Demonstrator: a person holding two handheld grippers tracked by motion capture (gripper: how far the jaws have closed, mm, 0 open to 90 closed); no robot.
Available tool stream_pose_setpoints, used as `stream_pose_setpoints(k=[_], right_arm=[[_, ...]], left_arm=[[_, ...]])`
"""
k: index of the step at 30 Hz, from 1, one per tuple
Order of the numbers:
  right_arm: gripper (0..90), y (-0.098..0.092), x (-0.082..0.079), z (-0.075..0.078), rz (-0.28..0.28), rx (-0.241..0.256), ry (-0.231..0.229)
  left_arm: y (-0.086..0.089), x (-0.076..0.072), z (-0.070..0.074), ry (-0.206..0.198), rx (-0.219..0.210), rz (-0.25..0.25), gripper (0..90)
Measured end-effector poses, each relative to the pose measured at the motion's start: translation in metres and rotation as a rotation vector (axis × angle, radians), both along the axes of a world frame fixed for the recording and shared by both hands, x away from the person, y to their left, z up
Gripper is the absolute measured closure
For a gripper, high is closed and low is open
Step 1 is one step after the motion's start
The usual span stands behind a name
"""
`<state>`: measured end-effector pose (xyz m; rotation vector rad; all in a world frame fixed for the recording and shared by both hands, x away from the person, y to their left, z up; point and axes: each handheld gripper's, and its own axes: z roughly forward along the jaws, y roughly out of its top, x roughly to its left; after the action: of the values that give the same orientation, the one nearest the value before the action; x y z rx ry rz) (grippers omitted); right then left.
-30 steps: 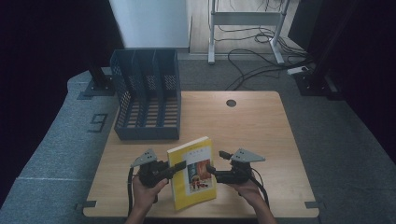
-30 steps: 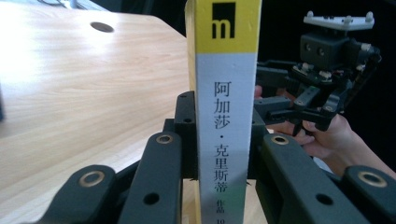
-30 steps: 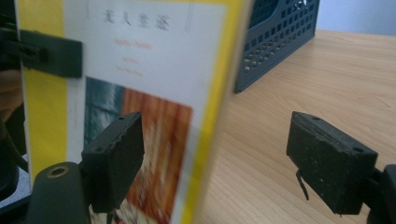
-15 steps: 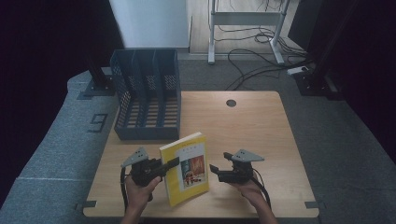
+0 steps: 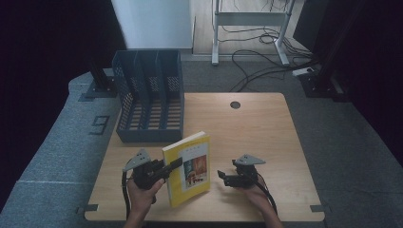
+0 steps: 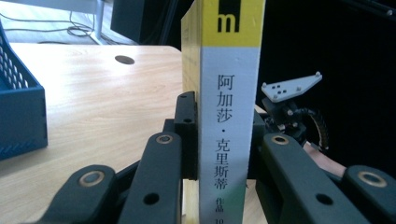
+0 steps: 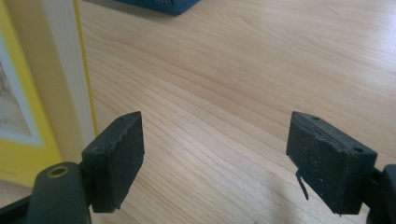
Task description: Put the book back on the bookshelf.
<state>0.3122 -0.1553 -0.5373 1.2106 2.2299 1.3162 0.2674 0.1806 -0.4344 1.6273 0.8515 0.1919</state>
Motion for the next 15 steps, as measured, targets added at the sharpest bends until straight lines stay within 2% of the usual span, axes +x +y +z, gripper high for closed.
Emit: stream_pose_setpoints(k=[4, 5, 8, 9, 15], right_arm=[[19.6, -0.002, 0.0, -0.002, -0.02, -0.017, -0.002], [20.4, -0.004, 0.0, -0.003, -0.043, -0.032, -0.016], [20.5, -0.005, 0.001, -0.006, -0.058, -0.043, -0.007], [20.6, -0.005, 0.002, -0.008, -0.084, -0.075, 0.001], [21.1, -0.007, 0.005, -0.016, -0.122, -0.119, 0.034]], left_arm=[[0.002, 0.0, 0.008, -0.011, -0.002, 0.002, 75.8], [0.002, 0.0, 0.013, -0.02, -0.004, 0.002, 75.8], [0.004, 0.0, 0.017, -0.038, -0.004, 0.008, 75.7], [0.005, 0.0, 0.02, -0.049, -0.003, 0.016, 75.7], [0.011, 0.005, 0.025, -0.052, -0.013, 0.04, 75.7]])
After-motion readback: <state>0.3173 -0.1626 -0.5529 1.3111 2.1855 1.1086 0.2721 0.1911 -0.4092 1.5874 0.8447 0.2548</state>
